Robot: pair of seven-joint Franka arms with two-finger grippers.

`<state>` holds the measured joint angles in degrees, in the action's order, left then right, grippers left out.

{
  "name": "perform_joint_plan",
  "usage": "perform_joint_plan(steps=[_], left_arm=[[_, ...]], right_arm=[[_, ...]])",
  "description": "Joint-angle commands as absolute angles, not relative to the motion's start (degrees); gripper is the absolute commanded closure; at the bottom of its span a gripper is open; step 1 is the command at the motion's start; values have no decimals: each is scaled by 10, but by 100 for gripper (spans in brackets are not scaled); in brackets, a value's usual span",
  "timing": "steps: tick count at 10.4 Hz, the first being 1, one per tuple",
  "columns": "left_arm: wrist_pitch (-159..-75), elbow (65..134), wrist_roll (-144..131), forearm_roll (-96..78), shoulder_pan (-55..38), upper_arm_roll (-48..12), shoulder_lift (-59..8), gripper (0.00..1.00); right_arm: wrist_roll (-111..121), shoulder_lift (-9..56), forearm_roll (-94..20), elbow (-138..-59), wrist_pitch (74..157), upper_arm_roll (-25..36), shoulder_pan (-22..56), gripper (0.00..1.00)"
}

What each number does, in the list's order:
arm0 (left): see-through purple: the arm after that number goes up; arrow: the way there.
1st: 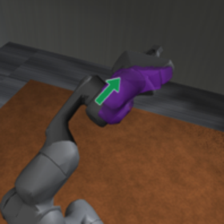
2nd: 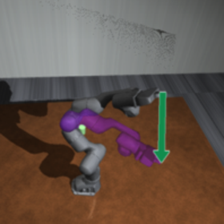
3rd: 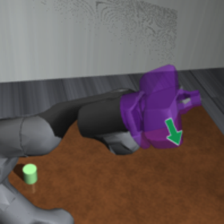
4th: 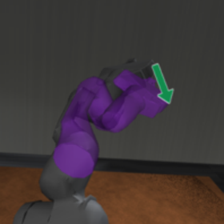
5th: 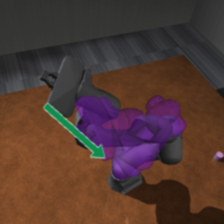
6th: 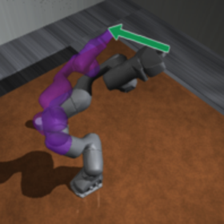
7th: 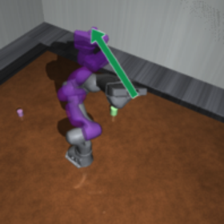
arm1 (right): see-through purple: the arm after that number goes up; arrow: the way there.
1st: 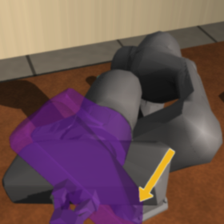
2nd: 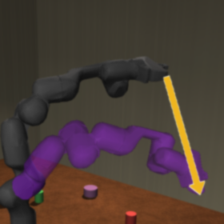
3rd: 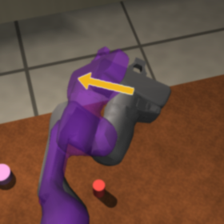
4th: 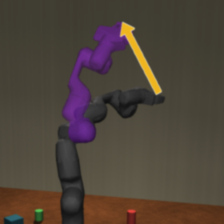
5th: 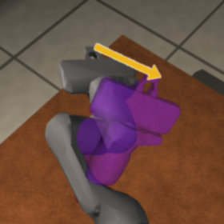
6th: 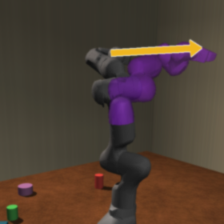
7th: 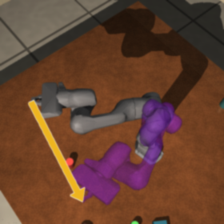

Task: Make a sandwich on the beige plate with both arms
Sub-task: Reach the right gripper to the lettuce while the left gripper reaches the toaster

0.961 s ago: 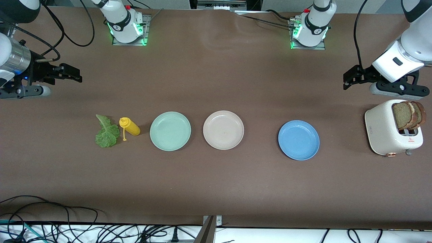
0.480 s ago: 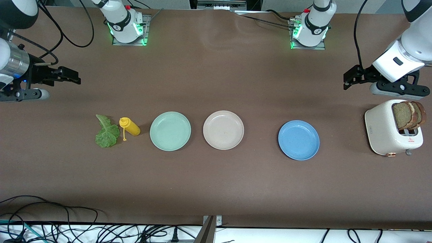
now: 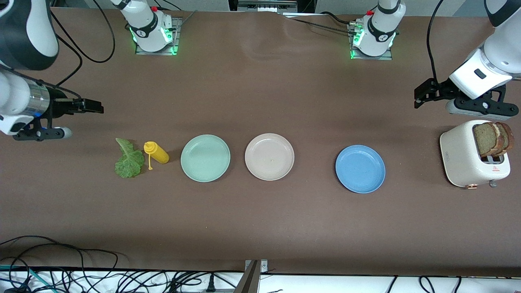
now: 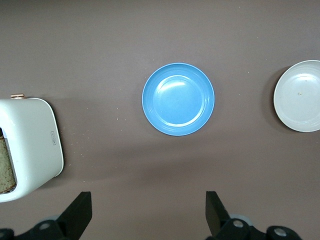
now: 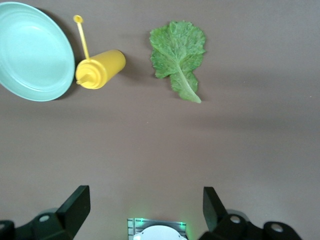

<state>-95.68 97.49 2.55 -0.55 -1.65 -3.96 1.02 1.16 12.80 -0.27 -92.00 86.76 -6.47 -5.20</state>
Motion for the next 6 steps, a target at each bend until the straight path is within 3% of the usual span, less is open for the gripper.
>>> perform_joint_plan(steps=[1,6], left_arm=[[-945,965,32,4,-11,-42,4,0],[-971,959,39,66,72,-39,-56,0]], right_arm=[[18,157,6,-922,881,-67,-56,0],[24,232,6,-924,936,-65,-66,0]])
